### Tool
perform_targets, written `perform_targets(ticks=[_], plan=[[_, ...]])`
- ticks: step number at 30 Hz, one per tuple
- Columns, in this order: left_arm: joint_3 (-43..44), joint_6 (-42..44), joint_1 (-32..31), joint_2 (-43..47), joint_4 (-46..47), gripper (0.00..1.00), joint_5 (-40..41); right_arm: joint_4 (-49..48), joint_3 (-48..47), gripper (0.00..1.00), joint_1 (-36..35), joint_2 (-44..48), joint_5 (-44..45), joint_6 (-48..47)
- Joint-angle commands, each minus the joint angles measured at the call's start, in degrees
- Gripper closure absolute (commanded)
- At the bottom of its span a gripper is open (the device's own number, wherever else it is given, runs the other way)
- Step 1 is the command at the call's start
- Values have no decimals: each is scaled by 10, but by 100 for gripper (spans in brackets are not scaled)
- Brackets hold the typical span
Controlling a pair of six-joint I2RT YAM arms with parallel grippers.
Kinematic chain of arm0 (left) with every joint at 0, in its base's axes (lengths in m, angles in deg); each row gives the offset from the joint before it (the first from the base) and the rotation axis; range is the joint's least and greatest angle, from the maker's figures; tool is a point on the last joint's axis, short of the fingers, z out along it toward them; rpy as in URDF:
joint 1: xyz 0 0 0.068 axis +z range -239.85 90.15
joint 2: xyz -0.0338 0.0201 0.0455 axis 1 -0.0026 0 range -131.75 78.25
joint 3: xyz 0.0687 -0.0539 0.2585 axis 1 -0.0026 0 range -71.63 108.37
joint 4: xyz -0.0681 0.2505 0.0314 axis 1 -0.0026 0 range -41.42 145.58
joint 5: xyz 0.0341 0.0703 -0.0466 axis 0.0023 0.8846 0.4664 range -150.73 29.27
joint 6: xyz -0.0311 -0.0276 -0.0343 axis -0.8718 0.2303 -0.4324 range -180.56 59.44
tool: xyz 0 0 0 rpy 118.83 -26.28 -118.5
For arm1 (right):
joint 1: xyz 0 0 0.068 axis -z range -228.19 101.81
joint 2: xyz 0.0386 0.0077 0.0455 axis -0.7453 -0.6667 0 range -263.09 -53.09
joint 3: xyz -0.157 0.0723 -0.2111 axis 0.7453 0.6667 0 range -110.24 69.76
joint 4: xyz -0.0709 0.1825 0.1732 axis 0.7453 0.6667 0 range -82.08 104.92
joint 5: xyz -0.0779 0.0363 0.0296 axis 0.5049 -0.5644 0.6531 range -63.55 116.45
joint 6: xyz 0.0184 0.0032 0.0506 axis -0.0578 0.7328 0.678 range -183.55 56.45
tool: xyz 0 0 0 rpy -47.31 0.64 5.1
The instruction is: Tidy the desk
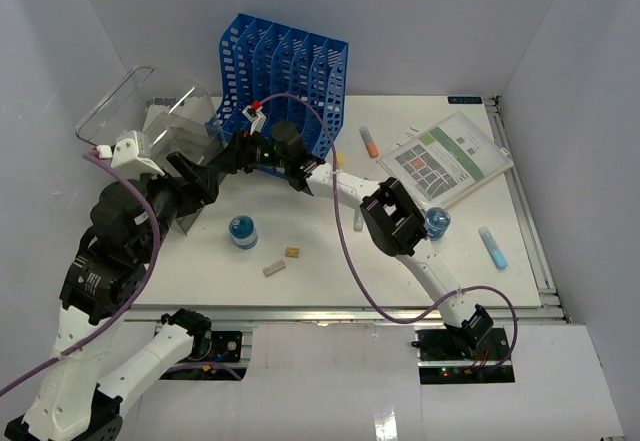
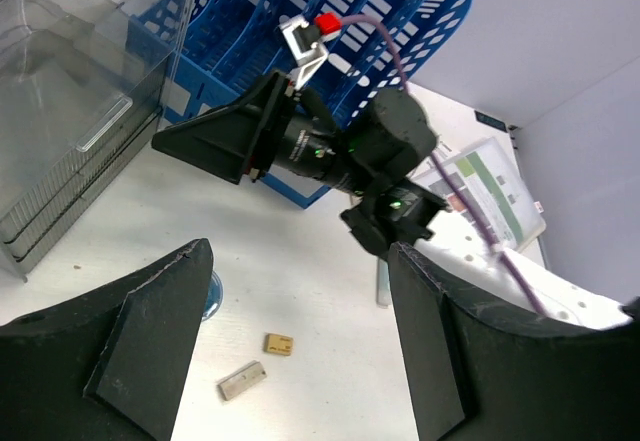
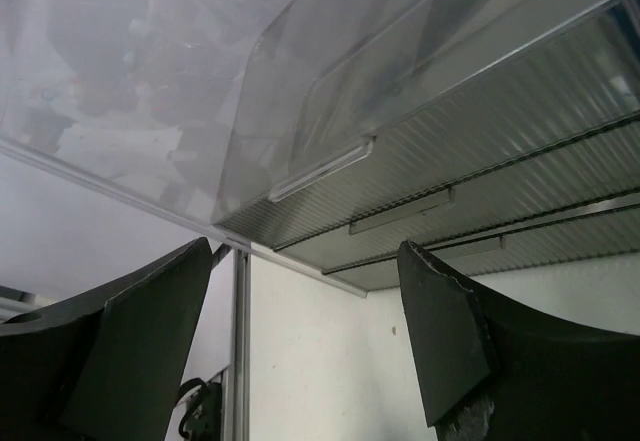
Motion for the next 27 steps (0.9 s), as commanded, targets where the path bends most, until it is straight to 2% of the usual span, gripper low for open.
perform_targets(ticks=[1, 9, 14, 27], plan=[[-7, -10, -1, 11, 8, 18, -14, -58, -53, 20, -5, -28, 40, 19], [-14, 2, -1, 16, 9, 18, -13, -53, -105, 25, -17, -54, 99, 21], [-15, 4, -1, 15, 12, 18, -13, -47, -127, 32, -22, -67, 126, 32], [-15, 4, -1, 21, 5, 18, -16, -34, -129, 36, -36, -75, 145, 40]])
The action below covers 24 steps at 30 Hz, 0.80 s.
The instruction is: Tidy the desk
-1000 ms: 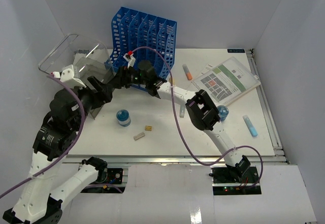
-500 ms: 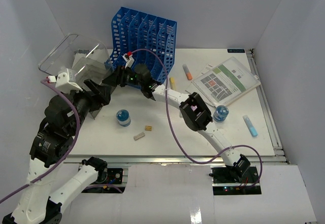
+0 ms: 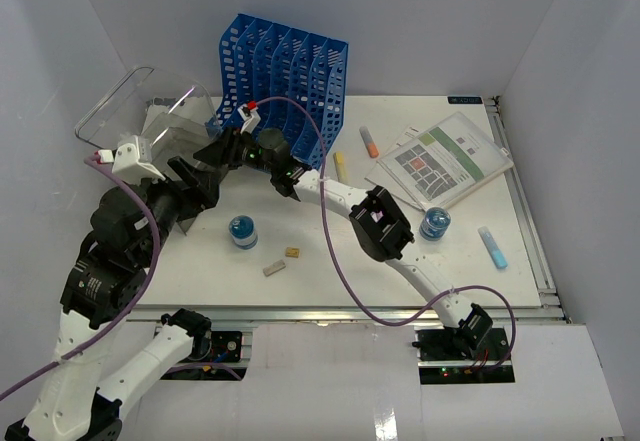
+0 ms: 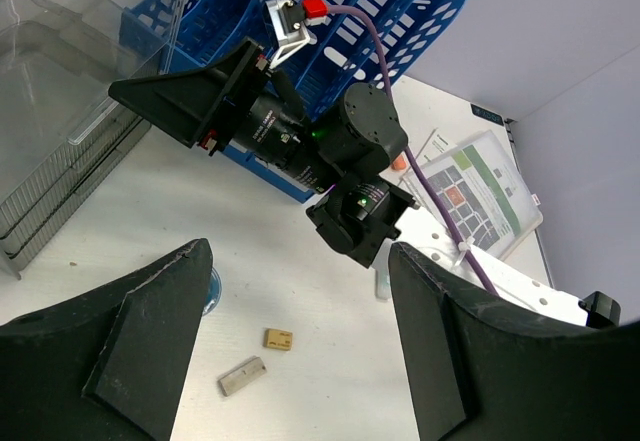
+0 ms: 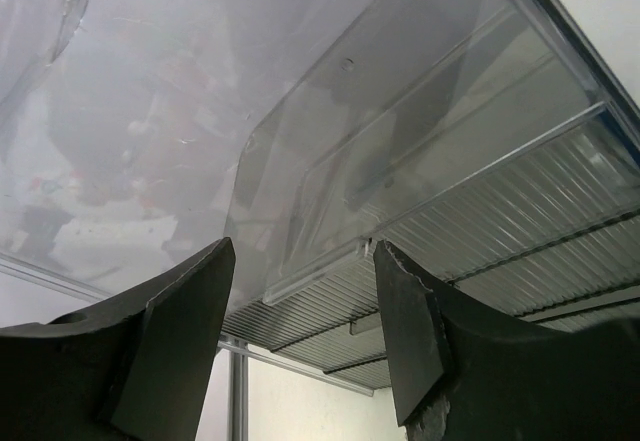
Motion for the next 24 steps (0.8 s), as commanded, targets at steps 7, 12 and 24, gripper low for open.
perform_targets(ticks=[7, 12, 24], plan=[[-1, -1, -1, 4, 0, 18, -14, -4, -15, 37, -9, 1, 20, -3], [-10, -5, -1, 5, 1, 18, -14, -6, -24, 48, -12, -9, 25, -1], [-33, -28, -1, 20, 2, 18, -26, -7, -70, 71, -11, -23, 55, 0]])
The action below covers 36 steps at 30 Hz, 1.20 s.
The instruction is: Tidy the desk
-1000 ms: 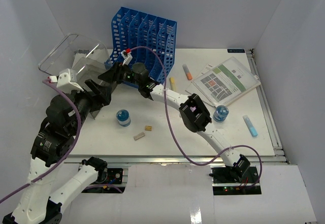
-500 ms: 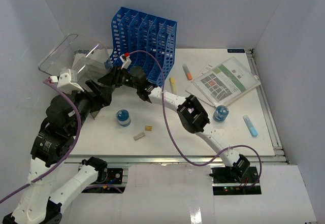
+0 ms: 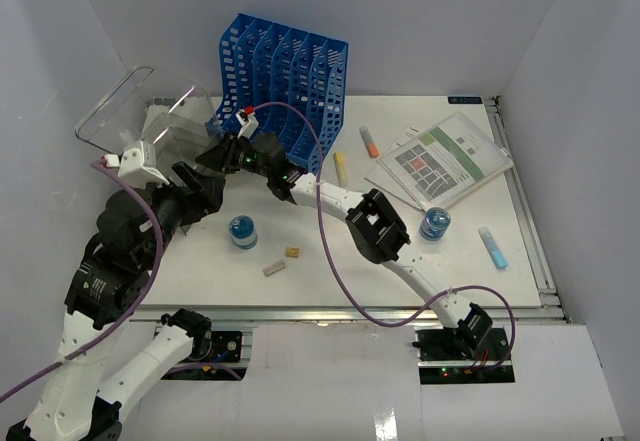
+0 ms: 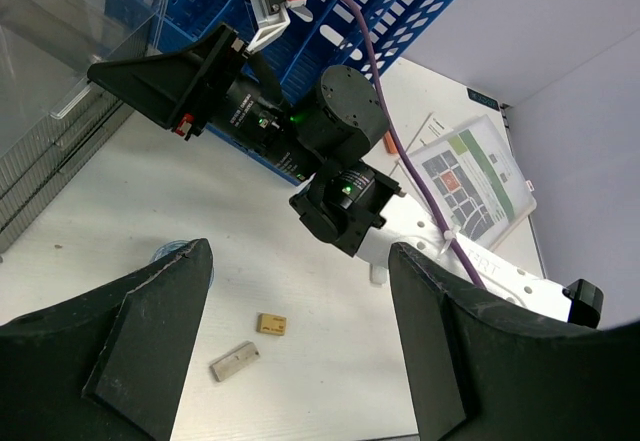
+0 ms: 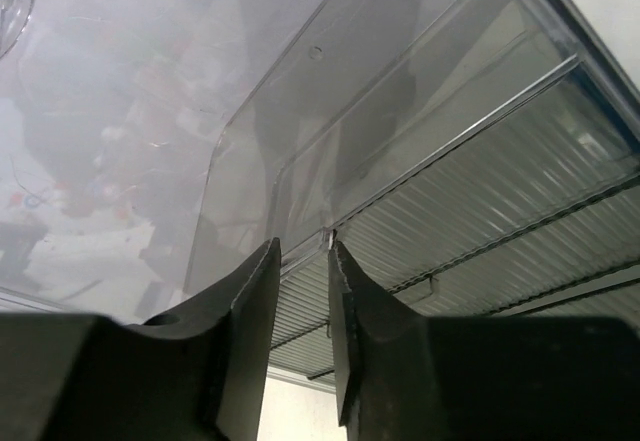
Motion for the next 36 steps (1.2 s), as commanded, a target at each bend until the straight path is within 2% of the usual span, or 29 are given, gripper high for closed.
perform_targets(ticks=[1, 6, 12, 24, 36], plan=[[-7, -9, -1, 8, 3, 18, -12, -32, -46, 72, -2, 3, 25, -1], [-24, -6, -2, 9, 3, 18, -15, -33, -46, 82, 0, 15, 28, -7], [-63, -2, -1, 28, 2, 18, -22, -33, -31, 88, 4, 42, 23, -10], [-102, 11, -1, 62, 1, 3, 9, -33, 6, 92, 14, 100, 0, 2], [-150, -25, -1, 78, 30, 2, 59, -32, 70, 92, 30, 163, -22, -4]])
